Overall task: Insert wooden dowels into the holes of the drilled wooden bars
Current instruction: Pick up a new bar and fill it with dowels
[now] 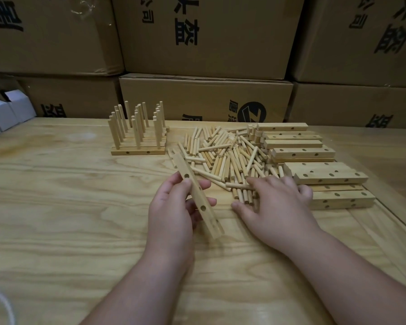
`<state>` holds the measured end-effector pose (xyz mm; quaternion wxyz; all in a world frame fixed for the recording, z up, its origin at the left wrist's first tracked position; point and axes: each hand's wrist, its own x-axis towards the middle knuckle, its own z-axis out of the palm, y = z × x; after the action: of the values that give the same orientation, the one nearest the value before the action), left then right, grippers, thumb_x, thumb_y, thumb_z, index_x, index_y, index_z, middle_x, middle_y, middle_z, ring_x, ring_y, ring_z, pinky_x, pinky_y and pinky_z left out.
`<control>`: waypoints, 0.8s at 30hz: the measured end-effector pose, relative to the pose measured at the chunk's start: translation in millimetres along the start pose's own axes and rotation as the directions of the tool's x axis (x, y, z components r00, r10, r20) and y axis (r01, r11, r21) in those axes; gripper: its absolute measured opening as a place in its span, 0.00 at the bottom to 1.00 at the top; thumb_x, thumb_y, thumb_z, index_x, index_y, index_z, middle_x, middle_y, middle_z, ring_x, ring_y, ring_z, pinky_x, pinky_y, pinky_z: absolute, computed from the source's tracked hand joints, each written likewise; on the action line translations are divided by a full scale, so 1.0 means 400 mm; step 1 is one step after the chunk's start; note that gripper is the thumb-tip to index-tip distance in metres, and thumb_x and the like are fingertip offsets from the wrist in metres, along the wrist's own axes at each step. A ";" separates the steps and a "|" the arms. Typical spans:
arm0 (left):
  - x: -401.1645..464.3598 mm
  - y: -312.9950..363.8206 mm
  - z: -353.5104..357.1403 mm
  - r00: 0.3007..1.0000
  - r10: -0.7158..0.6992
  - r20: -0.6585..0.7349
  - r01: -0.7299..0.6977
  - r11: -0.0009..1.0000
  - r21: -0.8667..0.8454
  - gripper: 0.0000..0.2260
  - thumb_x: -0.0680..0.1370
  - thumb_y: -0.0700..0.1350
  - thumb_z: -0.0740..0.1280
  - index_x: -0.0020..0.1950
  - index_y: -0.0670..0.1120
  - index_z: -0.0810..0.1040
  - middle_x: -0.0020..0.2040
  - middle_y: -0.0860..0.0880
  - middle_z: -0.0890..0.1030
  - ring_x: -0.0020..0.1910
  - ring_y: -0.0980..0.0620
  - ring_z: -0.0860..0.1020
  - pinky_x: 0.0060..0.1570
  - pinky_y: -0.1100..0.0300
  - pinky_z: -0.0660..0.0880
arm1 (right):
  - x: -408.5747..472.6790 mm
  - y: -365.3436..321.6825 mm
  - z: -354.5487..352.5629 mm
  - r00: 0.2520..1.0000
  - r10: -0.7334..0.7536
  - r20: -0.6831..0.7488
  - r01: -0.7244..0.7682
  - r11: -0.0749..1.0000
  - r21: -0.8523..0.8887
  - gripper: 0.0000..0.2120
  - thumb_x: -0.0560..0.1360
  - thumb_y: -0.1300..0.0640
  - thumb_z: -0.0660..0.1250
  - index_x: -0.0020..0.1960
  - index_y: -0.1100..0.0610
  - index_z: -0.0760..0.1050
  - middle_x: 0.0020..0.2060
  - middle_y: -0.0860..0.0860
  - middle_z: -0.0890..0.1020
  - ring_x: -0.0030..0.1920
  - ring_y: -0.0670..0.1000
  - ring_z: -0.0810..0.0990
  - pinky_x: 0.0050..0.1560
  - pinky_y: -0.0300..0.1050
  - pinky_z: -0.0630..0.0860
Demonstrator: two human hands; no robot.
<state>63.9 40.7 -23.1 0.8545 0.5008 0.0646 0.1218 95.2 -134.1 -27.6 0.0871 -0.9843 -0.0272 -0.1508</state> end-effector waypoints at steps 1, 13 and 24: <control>0.000 0.000 0.001 1.000 -0.001 -0.001 0.001 1.000 -0.001 0.08 0.83 0.44 0.61 0.59 0.54 0.74 0.48 0.45 0.87 0.36 0.48 0.84 0.33 0.54 0.78 | 0.001 0.001 0.000 1.000 -0.002 0.004 0.002 1.000 -0.008 0.30 0.74 0.28 0.56 0.71 0.39 0.68 0.64 0.42 0.75 0.66 0.51 0.65 0.59 0.54 0.52; 0.002 -0.003 0.002 1.000 -0.009 -0.012 0.009 1.000 -0.001 0.08 0.83 0.42 0.63 0.59 0.53 0.75 0.41 0.45 0.86 0.32 0.49 0.81 0.26 0.58 0.76 | 0.004 -0.001 0.000 0.997 -0.049 -0.066 0.055 0.995 0.081 0.06 0.75 0.42 0.66 0.51 0.39 0.75 0.48 0.39 0.75 0.55 0.47 0.70 0.54 0.48 0.54; 0.007 -0.002 -0.006 0.999 0.005 0.043 -0.009 0.996 0.092 0.20 0.81 0.39 0.57 0.65 0.60 0.75 0.43 0.40 0.86 0.27 0.49 0.78 0.25 0.60 0.73 | 0.000 -0.017 -0.021 0.929 -0.060 -0.365 0.173 0.943 0.285 0.04 0.79 0.52 0.64 0.53 0.46 0.74 0.45 0.39 0.76 0.49 0.45 0.73 0.58 0.47 0.57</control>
<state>66.1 43.3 -25.1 0.8312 0.5425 0.0499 0.1110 92.4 -128.9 -18.7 0.2356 -0.9119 -0.0939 -0.3227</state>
